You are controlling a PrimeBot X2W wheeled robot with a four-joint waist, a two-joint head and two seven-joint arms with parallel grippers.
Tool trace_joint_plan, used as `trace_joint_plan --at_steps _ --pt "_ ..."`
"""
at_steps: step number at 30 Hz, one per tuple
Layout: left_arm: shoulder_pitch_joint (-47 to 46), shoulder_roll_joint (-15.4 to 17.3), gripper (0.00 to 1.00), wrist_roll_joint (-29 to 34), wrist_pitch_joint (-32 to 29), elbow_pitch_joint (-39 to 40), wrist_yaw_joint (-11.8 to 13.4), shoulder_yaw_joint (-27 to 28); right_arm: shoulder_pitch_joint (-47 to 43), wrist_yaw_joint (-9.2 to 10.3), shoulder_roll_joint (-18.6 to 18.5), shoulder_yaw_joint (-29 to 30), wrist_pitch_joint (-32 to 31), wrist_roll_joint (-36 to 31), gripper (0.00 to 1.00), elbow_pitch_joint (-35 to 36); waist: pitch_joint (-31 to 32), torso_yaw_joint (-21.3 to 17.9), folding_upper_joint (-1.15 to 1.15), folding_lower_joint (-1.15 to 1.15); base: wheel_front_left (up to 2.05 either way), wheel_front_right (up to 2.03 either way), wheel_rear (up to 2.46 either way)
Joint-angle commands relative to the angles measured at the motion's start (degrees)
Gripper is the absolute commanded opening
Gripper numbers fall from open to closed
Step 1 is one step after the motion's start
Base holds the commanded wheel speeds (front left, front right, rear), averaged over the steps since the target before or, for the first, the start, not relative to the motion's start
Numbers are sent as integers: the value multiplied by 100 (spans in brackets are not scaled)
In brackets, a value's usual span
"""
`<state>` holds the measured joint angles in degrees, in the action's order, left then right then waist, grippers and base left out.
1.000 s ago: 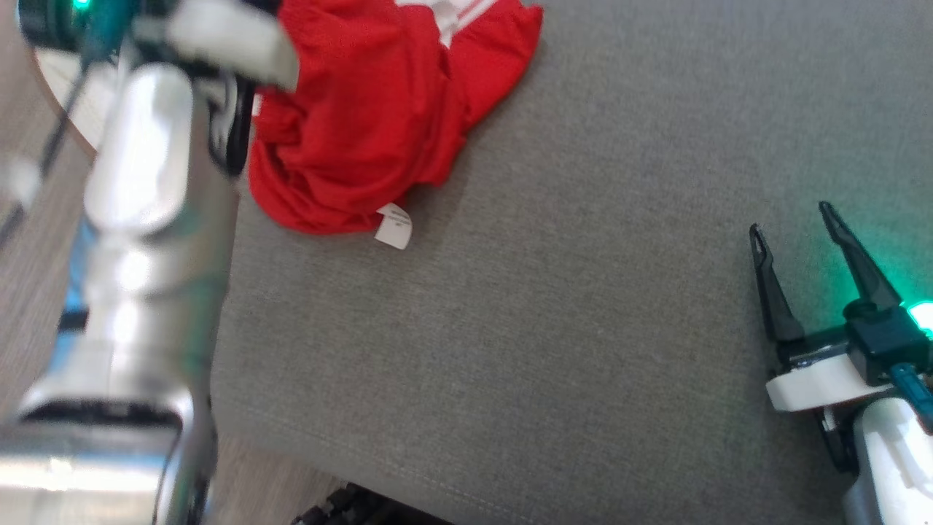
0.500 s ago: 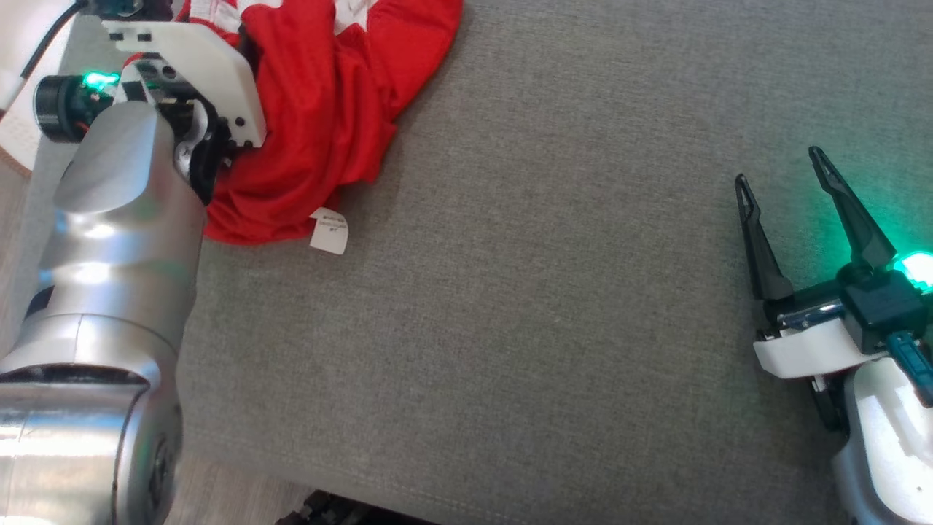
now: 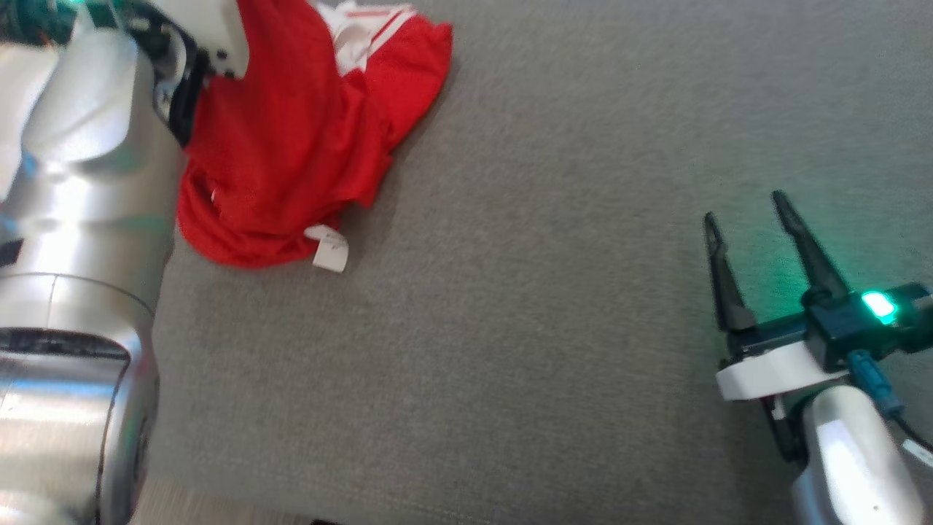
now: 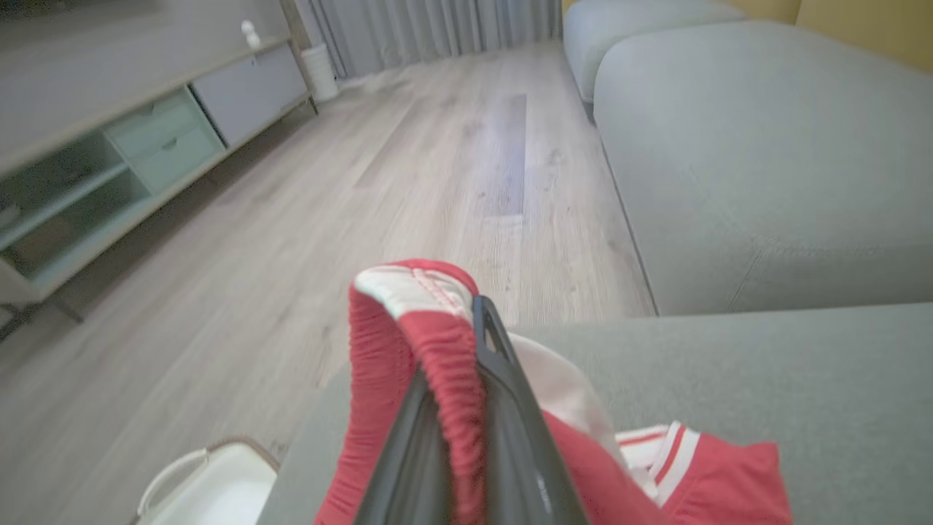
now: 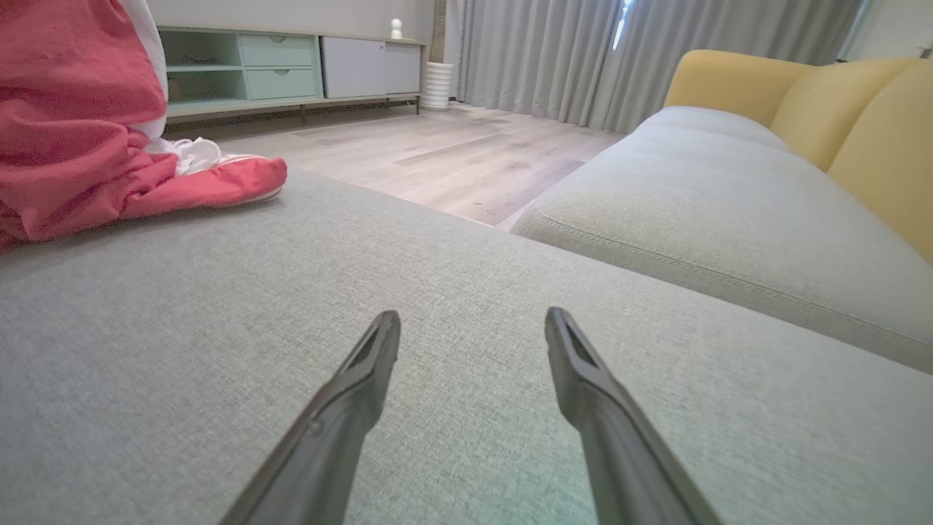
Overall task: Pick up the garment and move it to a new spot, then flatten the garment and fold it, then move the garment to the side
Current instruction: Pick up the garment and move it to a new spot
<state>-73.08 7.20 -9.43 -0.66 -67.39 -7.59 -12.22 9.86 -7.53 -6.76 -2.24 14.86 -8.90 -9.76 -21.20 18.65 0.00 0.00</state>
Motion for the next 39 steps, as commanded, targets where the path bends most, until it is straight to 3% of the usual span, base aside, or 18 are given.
trace_joint_plan --at_steps 1,10,15,19,24,32,39 --pt "-297 328 0 18 100 277 13 -54 -39 4 82 -147 14 70 100 133 404 -299 0 0 0 0 0" --pt "-564 223 0 -728 -41 1448 11 -1300 -441 4 373 -135 14 247 100 13 1468 -1342 0 0 0 0 0" --pt "-535 429 0 -1368 -332 2277 11 -2020 -638 4 386 -202 14 800 100 18 1845 -2159 0 0 0 0 0" --pt "-504 550 0 -1761 -401 2674 11 -2223 -722 4 387 -304 14 1018 100 87 1957 -2828 0 0 0 0 0" --pt "-310 392 0 -1961 -283 2844 10 -2396 -764 4 387 -280 14 1201 100 223 1868 -3415 0 0 0 0 0" --pt "1032 -67 0 -2233 358 2531 11 -2751 -716 4 388 -227 14 1434 100 317 1491 -3676 0 0 0 0 0" --pt "2783 -218 0 -2321 1422 2263 35 -3170 -667 4 388 -156 14 1561 100 315 1198 -3398 0 0 0 0 0"
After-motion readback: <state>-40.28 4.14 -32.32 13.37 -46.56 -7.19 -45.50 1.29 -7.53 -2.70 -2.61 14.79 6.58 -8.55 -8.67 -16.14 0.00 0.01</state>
